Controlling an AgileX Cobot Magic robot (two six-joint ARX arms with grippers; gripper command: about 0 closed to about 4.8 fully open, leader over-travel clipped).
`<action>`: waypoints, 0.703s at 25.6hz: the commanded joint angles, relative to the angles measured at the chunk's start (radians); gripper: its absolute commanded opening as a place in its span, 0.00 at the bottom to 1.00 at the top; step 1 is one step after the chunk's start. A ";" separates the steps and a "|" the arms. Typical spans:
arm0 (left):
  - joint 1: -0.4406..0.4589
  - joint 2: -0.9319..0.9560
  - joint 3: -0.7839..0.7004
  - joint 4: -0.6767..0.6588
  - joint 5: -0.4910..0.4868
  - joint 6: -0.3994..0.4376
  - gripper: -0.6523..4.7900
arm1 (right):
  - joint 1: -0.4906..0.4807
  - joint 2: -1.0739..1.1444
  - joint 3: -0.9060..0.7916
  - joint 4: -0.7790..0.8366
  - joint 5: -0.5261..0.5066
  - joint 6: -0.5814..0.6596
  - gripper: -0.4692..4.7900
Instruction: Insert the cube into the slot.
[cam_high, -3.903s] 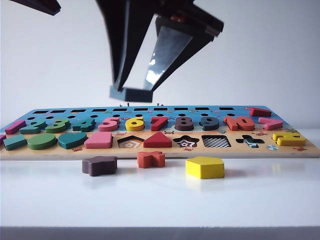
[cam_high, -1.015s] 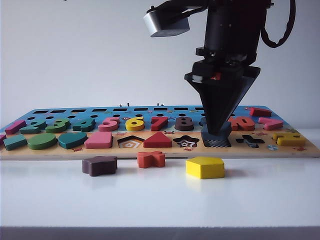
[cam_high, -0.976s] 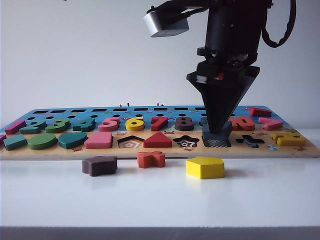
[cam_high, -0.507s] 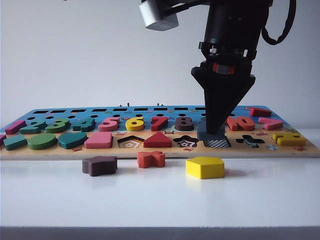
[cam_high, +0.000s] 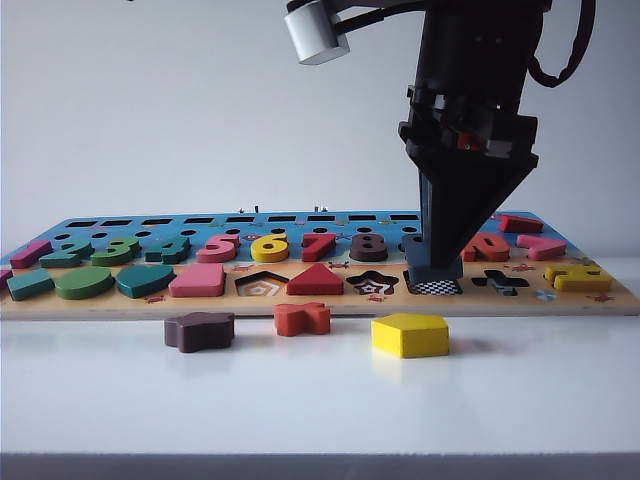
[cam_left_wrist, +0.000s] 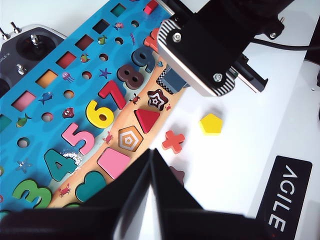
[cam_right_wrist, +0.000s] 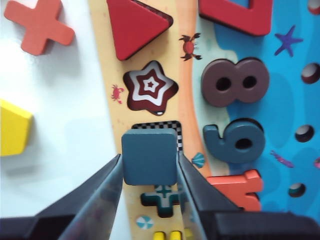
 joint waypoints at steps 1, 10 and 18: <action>-0.001 -0.002 0.003 0.007 0.000 0.007 0.15 | 0.001 -0.006 0.006 0.022 0.014 -0.044 0.08; -0.001 -0.002 0.003 0.007 0.000 0.007 0.15 | 0.001 -0.006 0.005 0.025 0.010 -0.044 0.08; -0.001 -0.002 0.003 0.007 0.000 0.007 0.15 | 0.000 -0.006 0.005 0.032 0.011 -0.039 0.08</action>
